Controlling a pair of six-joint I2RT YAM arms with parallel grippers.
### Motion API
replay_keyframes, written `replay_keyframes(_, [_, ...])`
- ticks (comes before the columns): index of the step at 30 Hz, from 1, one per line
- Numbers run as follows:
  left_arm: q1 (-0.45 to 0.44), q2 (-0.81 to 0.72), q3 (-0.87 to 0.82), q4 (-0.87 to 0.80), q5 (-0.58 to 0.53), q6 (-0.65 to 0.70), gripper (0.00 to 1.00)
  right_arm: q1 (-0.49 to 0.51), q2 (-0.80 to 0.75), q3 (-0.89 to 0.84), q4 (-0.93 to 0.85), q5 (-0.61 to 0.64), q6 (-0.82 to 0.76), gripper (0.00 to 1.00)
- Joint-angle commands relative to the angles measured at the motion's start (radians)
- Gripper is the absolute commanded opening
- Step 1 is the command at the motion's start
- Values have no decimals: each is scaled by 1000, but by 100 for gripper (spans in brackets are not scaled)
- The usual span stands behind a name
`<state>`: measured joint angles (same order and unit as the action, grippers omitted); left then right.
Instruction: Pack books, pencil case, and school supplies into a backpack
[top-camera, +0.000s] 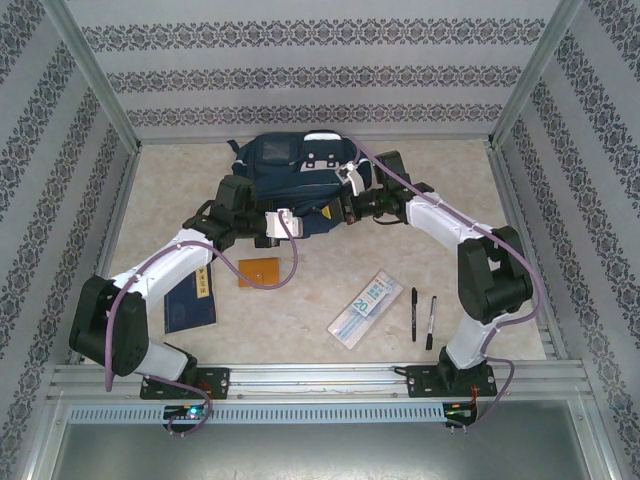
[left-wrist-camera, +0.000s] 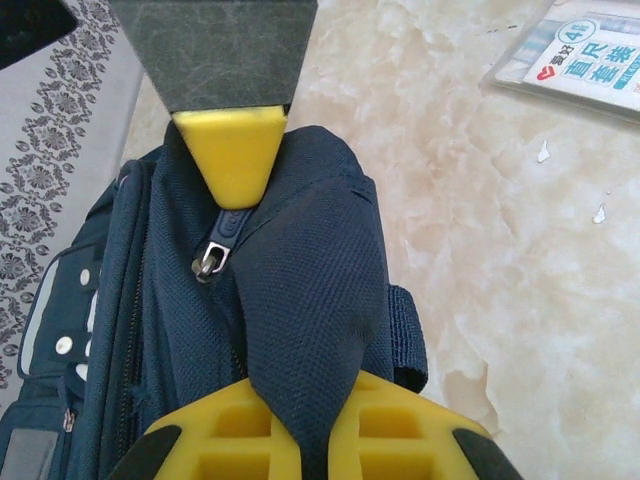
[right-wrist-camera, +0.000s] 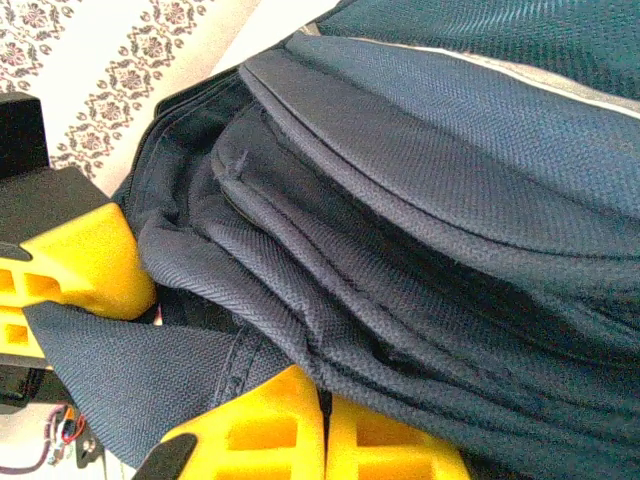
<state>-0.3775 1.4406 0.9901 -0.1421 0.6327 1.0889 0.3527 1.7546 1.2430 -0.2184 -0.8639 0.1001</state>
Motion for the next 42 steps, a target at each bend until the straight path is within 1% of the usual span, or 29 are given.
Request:
replay_keyframes(1, [3, -40, -1, 69, 101, 27, 0, -20, -56, -50, 31, 16, -28, 0])
replay_keyframes(6, [5, -43, -25, 49, 84, 51, 0, -76, -138, -134, 39, 208, 14, 0])
replay_keyframes(9, [8, -51, -50, 71, 86, 35, 0, -98, -173, -184, 35, 360, 16, 0])
replay_keyframes(12, [8, -54, -63, 77, 90, 35, 0, -126, -184, -214, 24, 501, 32, 0])
replay_keyframes(15, [8, -55, -66, 54, 88, 67, 0, -155, -184, -221, 17, 624, 66, 0])
replay_keyframes(18, [8, -52, -63, 17, 79, 96, 0, -171, -182, -215, 20, 674, 72, 0])
replay_keyframes(20, [10, -52, -69, 9, 69, 99, 0, -172, -188, -213, 26, 681, 64, 0])
replay_keyframes(24, [17, -55, -101, 21, 54, 90, 0, -169, -205, -232, 82, 622, 54, 0])
replay_keyframes(29, [21, -59, -151, 0, 21, 112, 0, -167, -209, -241, 111, 646, 36, 0])
replay_keyframes(31, [21, -52, -174, 21, -14, 100, 0, -167, -208, -246, 135, 608, 26, 0])
replay_keyframes(32, [21, -49, -180, 28, -33, 88, 6, -167, -210, -251, 152, 575, 26, 0])
replay_keyframes(33, [21, -49, -183, 34, -48, 75, 25, -161, -215, -256, 171, 539, 28, 0])
replay_keyframes(35, [22, -50, -166, 17, -57, 45, 59, -138, -231, -262, 185, 517, 28, 0])
replay_keyframes(36, [22, -49, -143, -20, -43, 31, 66, -122, -240, -265, 186, 514, 21, 0])
replay_keyframes(39, [19, -38, -68, -113, 34, -38, 72, -84, -257, -276, 189, 502, 12, 0])
replay_keyframes(42, [3, -15, -16, -123, 88, -135, 76, -64, -266, -285, 189, 490, 9, 0])
